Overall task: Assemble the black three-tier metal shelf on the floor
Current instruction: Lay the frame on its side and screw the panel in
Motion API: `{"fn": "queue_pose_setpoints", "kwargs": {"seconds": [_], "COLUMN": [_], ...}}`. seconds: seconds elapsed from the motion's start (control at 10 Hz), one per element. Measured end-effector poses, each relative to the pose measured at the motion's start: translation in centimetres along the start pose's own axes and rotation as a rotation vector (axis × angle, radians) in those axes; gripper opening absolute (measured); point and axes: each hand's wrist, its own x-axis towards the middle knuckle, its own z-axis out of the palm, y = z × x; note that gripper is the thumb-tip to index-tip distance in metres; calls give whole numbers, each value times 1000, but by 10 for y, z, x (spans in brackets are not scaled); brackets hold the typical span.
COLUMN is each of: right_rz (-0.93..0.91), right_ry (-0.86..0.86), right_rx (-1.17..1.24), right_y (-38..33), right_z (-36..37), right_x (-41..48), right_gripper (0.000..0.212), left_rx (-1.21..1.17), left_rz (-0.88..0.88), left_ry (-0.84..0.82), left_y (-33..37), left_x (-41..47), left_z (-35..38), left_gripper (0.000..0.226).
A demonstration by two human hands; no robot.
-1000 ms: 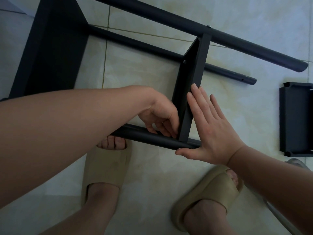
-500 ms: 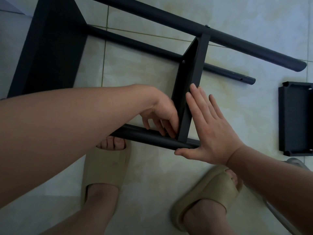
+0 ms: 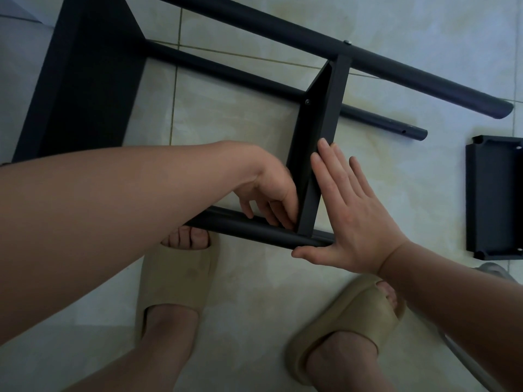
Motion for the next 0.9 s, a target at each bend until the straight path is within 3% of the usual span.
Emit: {"fn": "queue_pose_setpoints", "kwargs": {"seconds": [0.7,0.9], "right_rz": [-4,-3], "right_ry": [10,4], "right_rx": [-2,-7], "right_y": [1,1], "right_z": [2,2], "right_x": [0,0], "right_gripper": [125,125], "left_rx": [75,64], "left_rz": [37,55], "left_ry": [27,-3], "left_y": [3,4], "left_x": [-1,-2], "left_z": [-1,-2], "left_gripper": [11,28]}}
